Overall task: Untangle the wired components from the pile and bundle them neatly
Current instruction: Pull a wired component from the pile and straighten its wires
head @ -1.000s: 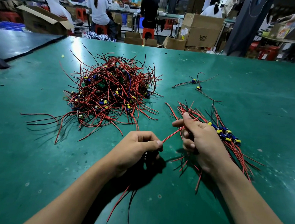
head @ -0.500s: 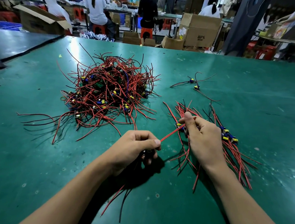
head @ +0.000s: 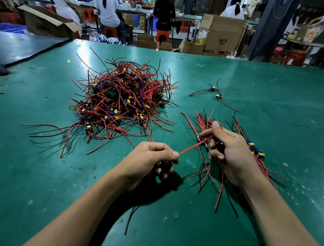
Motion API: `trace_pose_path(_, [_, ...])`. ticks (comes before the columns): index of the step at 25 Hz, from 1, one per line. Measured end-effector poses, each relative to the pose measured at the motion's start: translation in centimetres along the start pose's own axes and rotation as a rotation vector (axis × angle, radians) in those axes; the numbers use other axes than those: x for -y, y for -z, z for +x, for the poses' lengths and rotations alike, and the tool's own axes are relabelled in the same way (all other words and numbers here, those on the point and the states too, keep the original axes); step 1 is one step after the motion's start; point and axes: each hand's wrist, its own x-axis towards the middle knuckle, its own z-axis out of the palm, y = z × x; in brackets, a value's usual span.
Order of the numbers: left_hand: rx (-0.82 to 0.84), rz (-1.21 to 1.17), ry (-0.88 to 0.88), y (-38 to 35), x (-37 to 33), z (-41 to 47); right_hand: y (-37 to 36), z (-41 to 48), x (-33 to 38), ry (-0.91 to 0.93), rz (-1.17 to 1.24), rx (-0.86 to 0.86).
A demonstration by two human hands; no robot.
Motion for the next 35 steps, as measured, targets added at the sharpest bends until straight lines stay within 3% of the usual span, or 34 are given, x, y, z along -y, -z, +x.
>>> trace_pose_path(2, [-0.014,-0.001,0.002,0.0,0.1,0.1,-0.1,0.2,-1.0,0.203,-0.384,-0.135])
trace_pose_path(4, [-0.021,0.005,0.003,-0.1,0.1,0.1,0.1,0.4,-1.8,0.319,-0.61,-0.222])
trace_pose_path(6, [-0.048,-0.007,0.004,-0.2,0.2,0.2,0.3,0.5,-2.1,0.301,-0.549,-0.234])
trace_pose_path(9, [-0.103,-0.088,0.019,-0.3,0.1,0.4,-0.1,0.4,-1.7,0.187,-0.227,-0.165])
trace_pose_path(13, [-0.1,-0.455,0.027,0.4,-0.7,0.6,-0.6,0.4,-1.7,0.162,-0.11,-0.166])
trace_pose_path(16, [-0.11,-0.591,-0.029,0.8,-1.2,0.5,-1.2,-0.2,-2.0,0.284,-0.471,-0.174])
trace_pose_path(20, [-0.143,-0.57,-0.059,0.7,-1.5,0.4,-3.1,-2.0,-2.5,0.642,-0.954,0.078])
trace_pose_path(23, [-0.143,-0.602,-0.008,0.2,-1.0,0.5,-4.3,-2.5,-2.5,0.625,-1.062,0.114])
trace_pose_path(26, [-0.091,-0.598,0.003,-0.3,-0.3,0.7,-5.1,-2.9,-2.8,0.582,-0.911,0.058])
trace_pose_path(29, [-0.057,-0.545,-0.053,-0.2,0.2,0.9,-5.6,-2.6,-2.6,0.416,-0.528,0.009])
trace_pose_path(32, [0.006,-0.58,-0.086,-0.1,0.3,1.0,-5.6,-2.6,-1.6,0.178,-0.063,0.127])
trace_pose_path(35, [0.042,-0.642,-0.092,0.5,0.2,0.9,-5.0,-2.6,-0.7,0.064,0.079,0.259])
